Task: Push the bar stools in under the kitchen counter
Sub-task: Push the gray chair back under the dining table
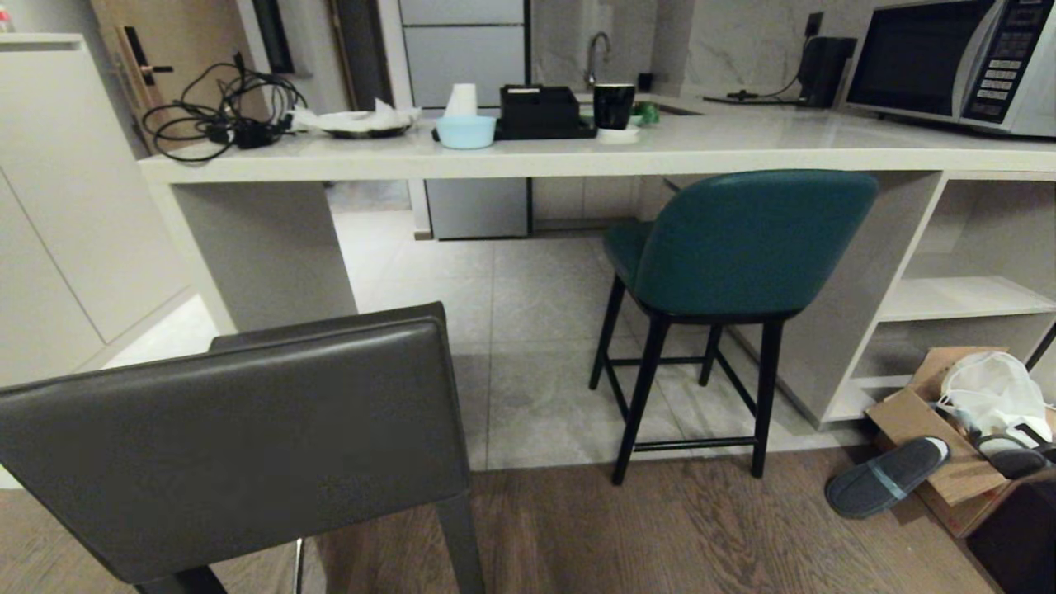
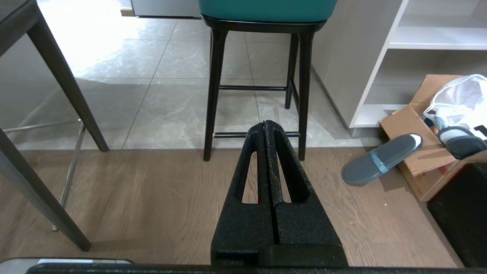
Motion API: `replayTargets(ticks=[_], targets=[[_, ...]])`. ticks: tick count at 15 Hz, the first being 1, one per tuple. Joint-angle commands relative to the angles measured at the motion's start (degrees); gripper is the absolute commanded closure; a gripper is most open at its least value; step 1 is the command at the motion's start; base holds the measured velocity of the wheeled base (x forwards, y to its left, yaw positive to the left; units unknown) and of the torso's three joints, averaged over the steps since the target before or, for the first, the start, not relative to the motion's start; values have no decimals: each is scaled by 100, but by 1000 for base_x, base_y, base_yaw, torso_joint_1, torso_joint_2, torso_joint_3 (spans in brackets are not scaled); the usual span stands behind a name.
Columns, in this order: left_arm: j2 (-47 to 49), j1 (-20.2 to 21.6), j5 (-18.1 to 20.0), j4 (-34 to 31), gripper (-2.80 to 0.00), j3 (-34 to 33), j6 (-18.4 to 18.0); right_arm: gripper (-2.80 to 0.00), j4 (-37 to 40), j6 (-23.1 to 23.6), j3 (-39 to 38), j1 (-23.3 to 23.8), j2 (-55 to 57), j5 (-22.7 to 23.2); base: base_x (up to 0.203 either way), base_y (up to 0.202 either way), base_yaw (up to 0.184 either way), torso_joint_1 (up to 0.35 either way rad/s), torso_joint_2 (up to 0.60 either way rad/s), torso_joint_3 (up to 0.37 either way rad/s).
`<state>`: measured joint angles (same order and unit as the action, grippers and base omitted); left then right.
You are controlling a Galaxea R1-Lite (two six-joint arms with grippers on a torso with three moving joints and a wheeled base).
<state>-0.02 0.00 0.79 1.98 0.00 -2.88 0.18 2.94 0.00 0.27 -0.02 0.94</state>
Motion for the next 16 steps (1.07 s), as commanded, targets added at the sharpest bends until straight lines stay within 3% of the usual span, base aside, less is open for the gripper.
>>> replayTargets(ticks=[1, 8, 16], targets=[[2, 0, 0, 4, 0, -105, -2, 0, -1, 5, 0, 0, -6, 3, 0, 0, 0, 0, 0, 0], [2, 0, -9, 4, 0, -105, -2, 0, -1, 5, 0, 0, 2, 3, -122, 0, -1, 2, 4, 3], [2, -9, 0, 4, 0, -105, -2, 0, -1, 5, 0, 0, 2, 3, 0, 0, 0, 0, 0, 0]])
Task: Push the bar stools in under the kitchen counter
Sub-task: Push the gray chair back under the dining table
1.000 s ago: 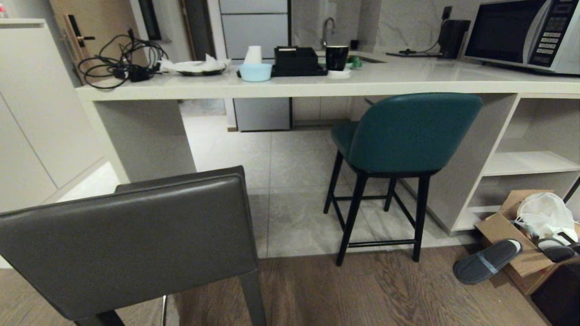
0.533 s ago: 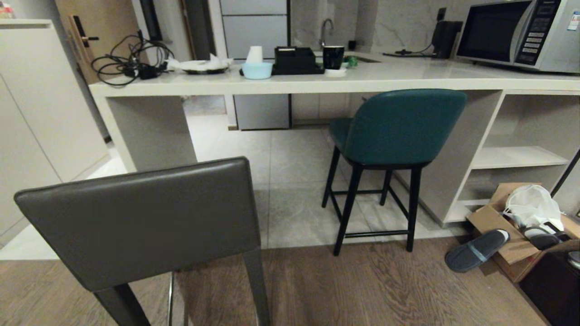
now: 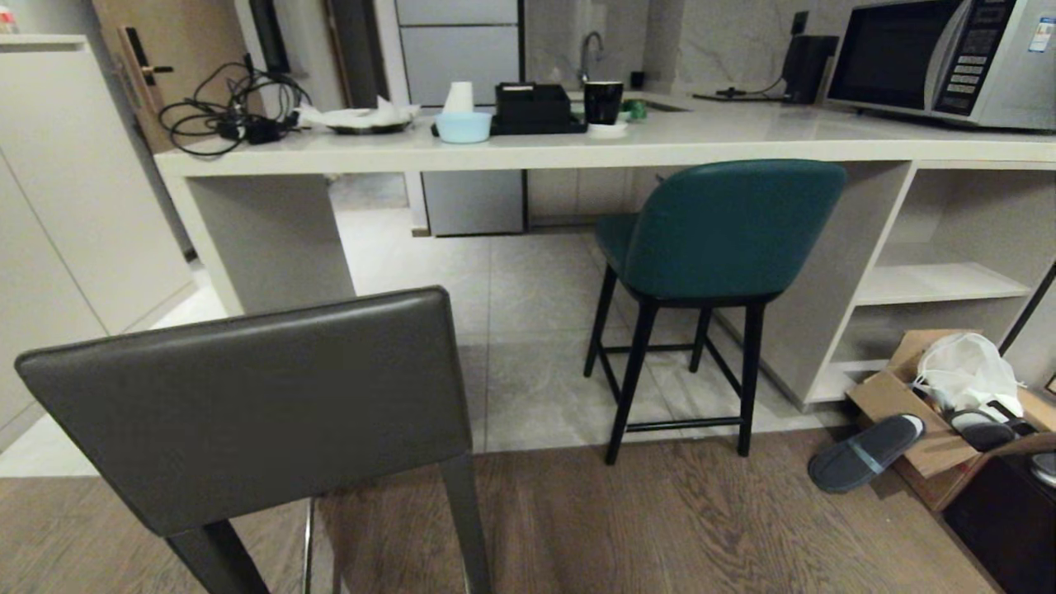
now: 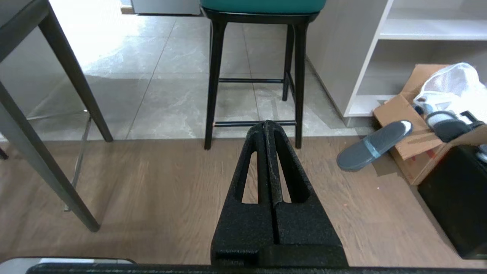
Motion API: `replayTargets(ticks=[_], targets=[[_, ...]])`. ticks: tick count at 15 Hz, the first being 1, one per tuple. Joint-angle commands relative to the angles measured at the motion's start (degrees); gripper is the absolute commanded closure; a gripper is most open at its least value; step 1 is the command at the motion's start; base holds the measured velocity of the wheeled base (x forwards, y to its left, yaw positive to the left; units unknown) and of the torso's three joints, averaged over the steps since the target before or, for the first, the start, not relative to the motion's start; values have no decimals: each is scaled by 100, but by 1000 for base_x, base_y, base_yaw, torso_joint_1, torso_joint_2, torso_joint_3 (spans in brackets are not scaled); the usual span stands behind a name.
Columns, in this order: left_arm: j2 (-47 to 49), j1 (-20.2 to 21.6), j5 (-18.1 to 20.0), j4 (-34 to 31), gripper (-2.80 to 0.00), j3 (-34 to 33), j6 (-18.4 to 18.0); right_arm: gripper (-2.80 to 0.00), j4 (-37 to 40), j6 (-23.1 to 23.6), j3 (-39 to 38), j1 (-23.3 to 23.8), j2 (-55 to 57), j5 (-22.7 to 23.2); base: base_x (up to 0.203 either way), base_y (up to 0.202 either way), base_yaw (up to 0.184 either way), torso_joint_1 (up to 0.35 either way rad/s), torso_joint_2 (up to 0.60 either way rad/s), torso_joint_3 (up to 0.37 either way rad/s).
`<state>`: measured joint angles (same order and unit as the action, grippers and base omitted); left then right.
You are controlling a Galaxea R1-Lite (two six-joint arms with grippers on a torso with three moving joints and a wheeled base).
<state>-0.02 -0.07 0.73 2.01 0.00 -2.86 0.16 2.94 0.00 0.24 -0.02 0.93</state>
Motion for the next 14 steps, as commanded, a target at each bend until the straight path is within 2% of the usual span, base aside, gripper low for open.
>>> replayTargets(ticks=[1, 4, 14], targets=[[-4, -1, -1, 1, 0, -105, -4, 0, -7, 5, 0, 2, -6, 4, 0, 0, 0, 0, 0, 0], [2, -1, 6, 1, 0, -105, -4, 0, 2, 5, 0, 2, 2, 4, 1, 125, -8, 3, -1, 7], [0, -1, 6, 1, 0, -105, -4, 0, 2, 5, 0, 2, -1, 4, 0, 196, -2, 4, 0, 4]])
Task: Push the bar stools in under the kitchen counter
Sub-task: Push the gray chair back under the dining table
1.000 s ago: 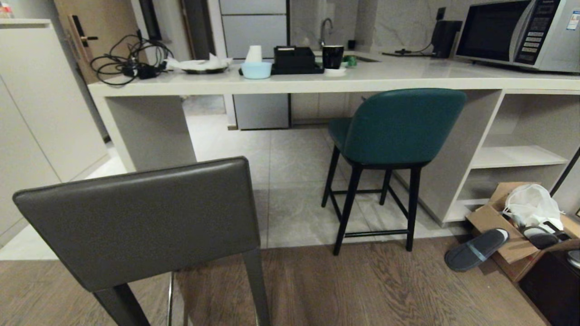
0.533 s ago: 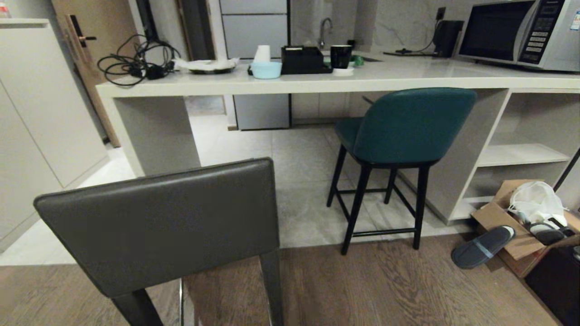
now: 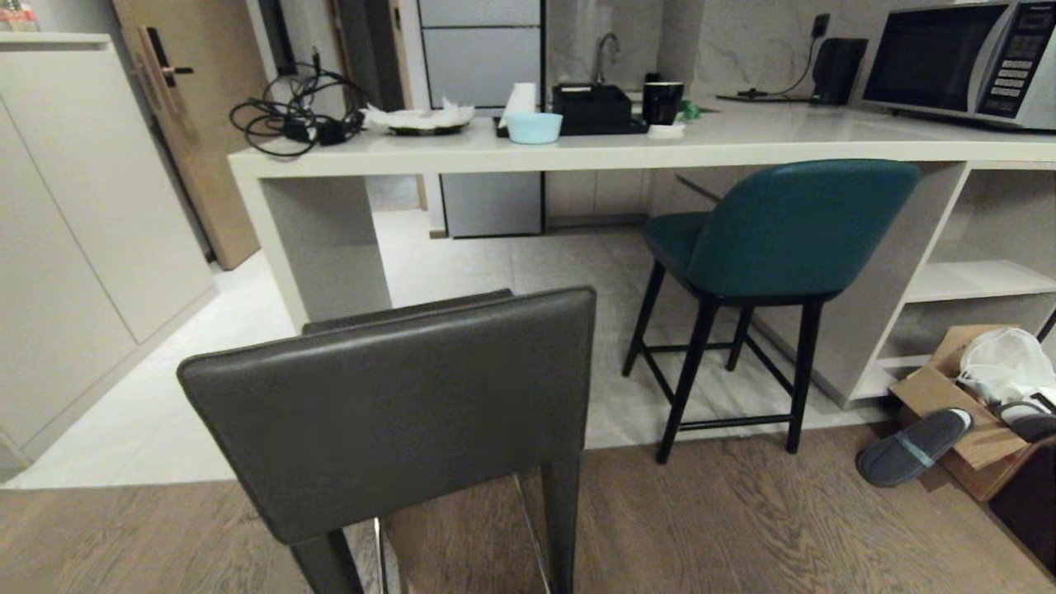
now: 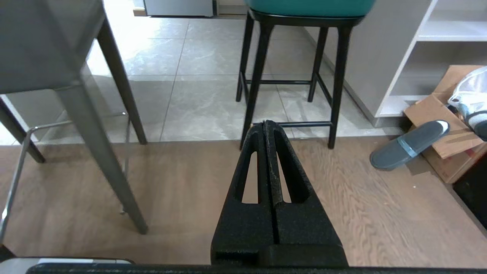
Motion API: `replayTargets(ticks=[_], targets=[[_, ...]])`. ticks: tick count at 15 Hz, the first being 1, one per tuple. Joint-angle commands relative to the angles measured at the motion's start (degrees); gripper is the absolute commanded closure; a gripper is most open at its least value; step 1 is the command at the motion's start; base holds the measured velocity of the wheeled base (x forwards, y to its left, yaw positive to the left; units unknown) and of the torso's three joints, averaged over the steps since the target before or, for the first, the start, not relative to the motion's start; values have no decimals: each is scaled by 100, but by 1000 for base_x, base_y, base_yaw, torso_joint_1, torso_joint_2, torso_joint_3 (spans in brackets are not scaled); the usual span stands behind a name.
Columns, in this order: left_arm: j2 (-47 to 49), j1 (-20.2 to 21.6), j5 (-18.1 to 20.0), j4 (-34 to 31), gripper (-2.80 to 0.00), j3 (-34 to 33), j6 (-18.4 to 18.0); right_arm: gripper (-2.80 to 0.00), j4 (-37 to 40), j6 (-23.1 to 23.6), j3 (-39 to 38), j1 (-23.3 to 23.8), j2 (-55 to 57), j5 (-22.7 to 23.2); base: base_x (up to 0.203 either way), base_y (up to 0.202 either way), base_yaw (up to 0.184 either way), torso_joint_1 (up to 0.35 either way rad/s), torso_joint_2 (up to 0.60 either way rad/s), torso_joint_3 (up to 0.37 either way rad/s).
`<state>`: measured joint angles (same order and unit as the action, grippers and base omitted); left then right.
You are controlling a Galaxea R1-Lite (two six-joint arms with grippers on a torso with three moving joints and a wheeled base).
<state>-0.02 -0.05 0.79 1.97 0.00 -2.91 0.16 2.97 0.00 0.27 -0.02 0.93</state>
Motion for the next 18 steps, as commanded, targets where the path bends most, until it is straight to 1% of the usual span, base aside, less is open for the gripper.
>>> replayTargets(ticks=[1, 2, 8, 9, 10, 11, 12, 13, 15, 17, 18], targets=[[2, -4, 0, 5, 0, -105, 1, 0, 0, 1, 0, 0, 2, 4, 0, 158, -1, 5, 0, -3], [2, -4, 0, 5, 0, -105, 1, 0, 2, 1, 0, 0, 2, 4, 0, 106, 0, -2, 3, 2], [2, 5, -9, 14, 0, -105, 1, 0, 2, 1, 0, 0, -6, 4, 0, 0, 0, 0, 0, 0], [-11, 14, -27, -4, 0, -89, 59, 0, -7, 37, 1, 0, -6, -32, 0, 0, 0, 0, 0, 0], [-7, 21, -53, -33, 0, -72, 265, 0, 11, 52, 80, 3, 10, -2, 0, 0, 0, 0, 0, 0], [-6, 22, -66, -16, 0, -34, 275, 0, 43, 46, 225, 6, 154, 31, 0, 0, 0, 0, 0, 0], [45, 26, -79, -59, 0, 201, 280, 0, 51, 17, 432, 7, 484, 69, 0, 0, 0, 0, 0, 0], [293, 28, -69, -120, 0, 464, 287, 0, 15, -22, 689, 9, 917, 159, 0, 0, 0, 0, 0, 0], [1135, 18, -53, -3, 0, 861, 298, 0, -254, -54, 1028, 19, 1879, 363, 0, 0, 0, 0, 0, 0], [2007, 2, -35, 632, 0, 926, 283, 0, -921, 4, 1292, 21, 3093, 468, 0, 0, 0, 0, 0, 0], [2422, -15, -28, 1064, 0, 894, 252, 0, -1466, 50, 1405, 19, 3746, 499, 0, 0, 0, 0, 0, 0]])
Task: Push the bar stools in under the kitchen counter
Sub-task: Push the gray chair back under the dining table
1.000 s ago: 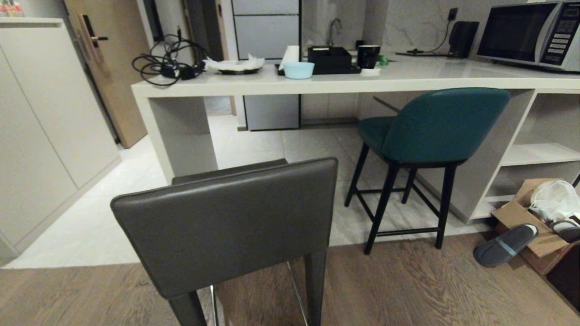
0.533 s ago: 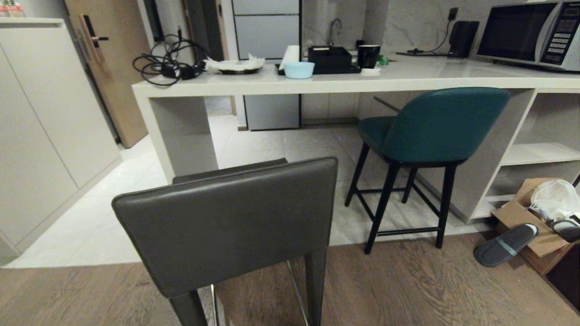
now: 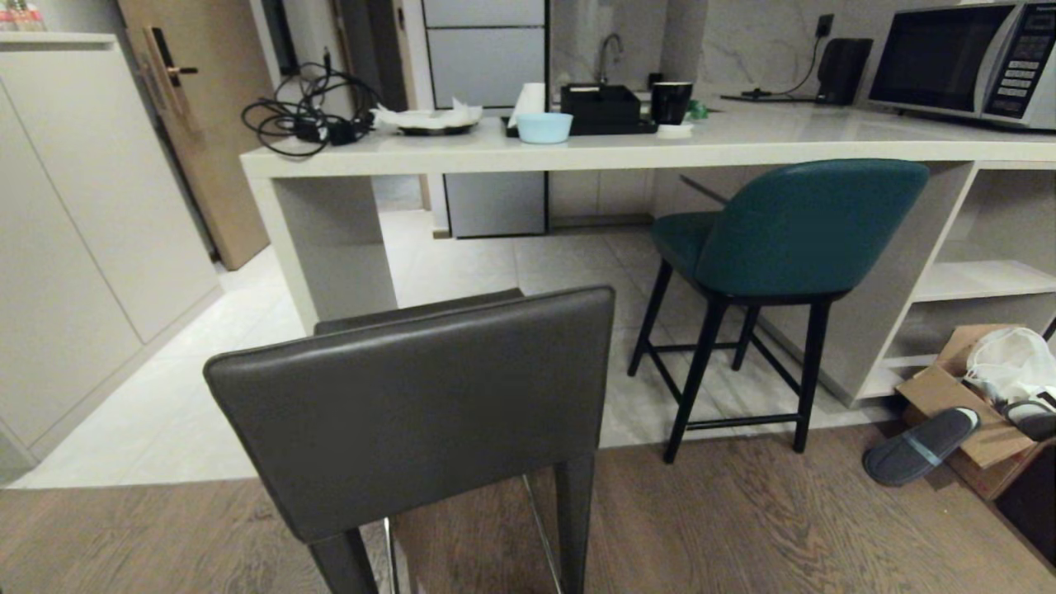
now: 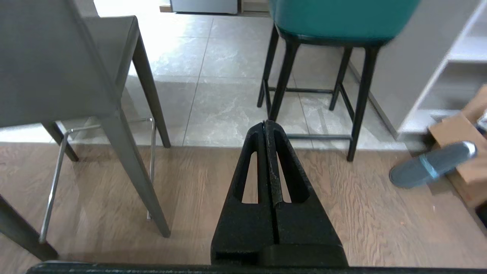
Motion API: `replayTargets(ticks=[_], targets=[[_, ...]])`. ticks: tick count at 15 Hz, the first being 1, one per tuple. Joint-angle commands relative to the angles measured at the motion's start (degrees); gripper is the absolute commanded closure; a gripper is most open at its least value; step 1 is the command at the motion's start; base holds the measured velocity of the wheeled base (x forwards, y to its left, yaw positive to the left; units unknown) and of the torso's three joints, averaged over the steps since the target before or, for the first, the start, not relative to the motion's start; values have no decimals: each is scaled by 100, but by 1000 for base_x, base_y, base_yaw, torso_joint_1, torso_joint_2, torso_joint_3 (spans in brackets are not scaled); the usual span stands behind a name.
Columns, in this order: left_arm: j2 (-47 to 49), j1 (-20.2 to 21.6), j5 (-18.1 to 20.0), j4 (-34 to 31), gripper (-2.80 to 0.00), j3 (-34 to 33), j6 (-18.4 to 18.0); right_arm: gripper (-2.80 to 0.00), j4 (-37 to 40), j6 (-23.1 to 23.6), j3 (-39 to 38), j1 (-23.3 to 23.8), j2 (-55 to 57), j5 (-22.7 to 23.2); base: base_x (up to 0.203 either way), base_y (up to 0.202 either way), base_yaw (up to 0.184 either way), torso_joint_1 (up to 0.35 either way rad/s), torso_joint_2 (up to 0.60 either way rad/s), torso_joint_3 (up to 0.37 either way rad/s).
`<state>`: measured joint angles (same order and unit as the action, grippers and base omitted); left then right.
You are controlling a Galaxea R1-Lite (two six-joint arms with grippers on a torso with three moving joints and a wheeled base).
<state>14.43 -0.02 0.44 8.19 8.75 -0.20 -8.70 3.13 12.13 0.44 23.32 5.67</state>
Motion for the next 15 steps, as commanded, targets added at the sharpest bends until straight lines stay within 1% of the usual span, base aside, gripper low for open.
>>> replayTargets(ticks=[1, 3, 5, 6, 8, 10, 11, 13, 15], targets=[[1352, -30, 11, 781, 0, 6, -53, 0, -1113, 73, 271, -8, 2004, 45, 0, 0, 0, 0, 0, 0], [2106, -7, -16, 1361, 0, -17, -80, 0, -2040, 127, 396, -155, 3137, 53, 0, 0, 0, 0, 0, 0], [2788, 224, -45, 2011, 0, -46, 31, 0, -3009, 158, 610, -444, 4308, -72, 0, 0, 0, 0, 0, 0], [3112, 347, -52, 2274, 0, -45, 158, 0, -3508, 159, 779, -661, 4940, -246, 0, 0, 0, 0, 0, 0], [3732, 461, -113, 2759, 0, -26, 353, 0, -4518, 77, 1122, -1266, 6134, -709, 0, 0, 0, 0, 0, 0], [4443, 475, -267, 3372, 0, -36, 418, 0, -5585, -230, 1354, -1895, 7129, -988, 0, 0, 0, 0, 0, 0], [4842, 472, -310, 3697, 0, -46, 450, 0, -6038, -400, 1496, -2102, 7569, -1068, 0, 0, 0, 0, 0, 0], [5516, 369, -384, 4319, 0, -79, 660, 0, -6649, -647, 1909, -2376, 8297, -1151, 0, 0, 0, 0, 0, 0], [5732, -147, -441, 4559, 0, -270, 857, 0, -6794, -869, 2519, -2526, 8615, -1050, 0, 0, 0, 0, 0, 0]])
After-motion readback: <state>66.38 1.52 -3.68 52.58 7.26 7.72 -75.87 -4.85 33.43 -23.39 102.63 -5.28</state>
